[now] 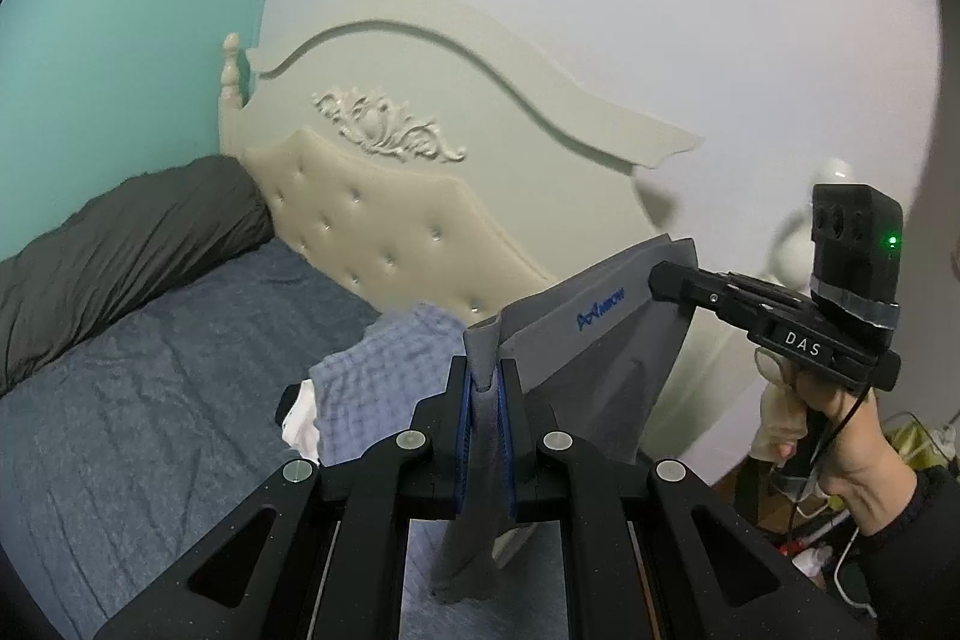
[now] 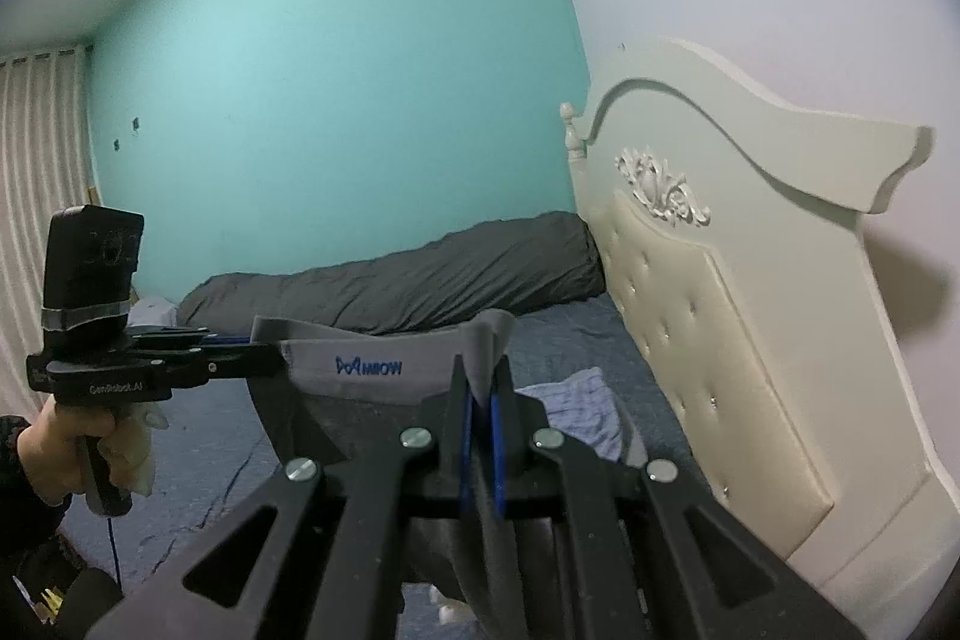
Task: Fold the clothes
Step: 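Lift the folded grey T-shirt with both tools and carry it toward the headboard, then lower the T-shirt onto the stack of folded clothes with both tools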
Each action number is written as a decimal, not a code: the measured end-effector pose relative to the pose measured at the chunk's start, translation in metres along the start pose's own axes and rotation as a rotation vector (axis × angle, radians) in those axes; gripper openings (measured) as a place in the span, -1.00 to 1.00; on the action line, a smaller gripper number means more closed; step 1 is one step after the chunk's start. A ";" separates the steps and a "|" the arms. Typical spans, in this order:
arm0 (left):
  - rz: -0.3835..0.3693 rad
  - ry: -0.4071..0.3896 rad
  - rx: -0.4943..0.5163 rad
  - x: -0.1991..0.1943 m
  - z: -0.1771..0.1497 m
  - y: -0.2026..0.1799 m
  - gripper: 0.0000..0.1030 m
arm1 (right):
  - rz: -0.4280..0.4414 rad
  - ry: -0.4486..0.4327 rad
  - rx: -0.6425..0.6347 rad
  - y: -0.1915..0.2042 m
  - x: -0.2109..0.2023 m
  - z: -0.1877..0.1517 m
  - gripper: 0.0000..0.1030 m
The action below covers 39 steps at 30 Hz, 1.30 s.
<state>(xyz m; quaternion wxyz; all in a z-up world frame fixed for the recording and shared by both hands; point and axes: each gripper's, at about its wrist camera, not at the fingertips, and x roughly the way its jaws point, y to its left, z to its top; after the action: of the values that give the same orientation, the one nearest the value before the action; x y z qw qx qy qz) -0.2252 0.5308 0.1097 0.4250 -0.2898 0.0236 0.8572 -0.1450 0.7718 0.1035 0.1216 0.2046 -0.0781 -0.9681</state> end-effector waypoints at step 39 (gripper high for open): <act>0.110 0.174 -0.149 0.191 -0.029 0.127 -0.19 | -0.044 0.220 0.027 -0.095 0.182 -0.011 -0.11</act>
<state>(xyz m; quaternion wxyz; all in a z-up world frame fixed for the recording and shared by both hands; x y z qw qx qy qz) -0.3959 0.5782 -0.0392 0.3509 -0.3920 0.0127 0.8503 -0.3206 0.8126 0.0056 0.1052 0.3130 -0.0727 -0.9411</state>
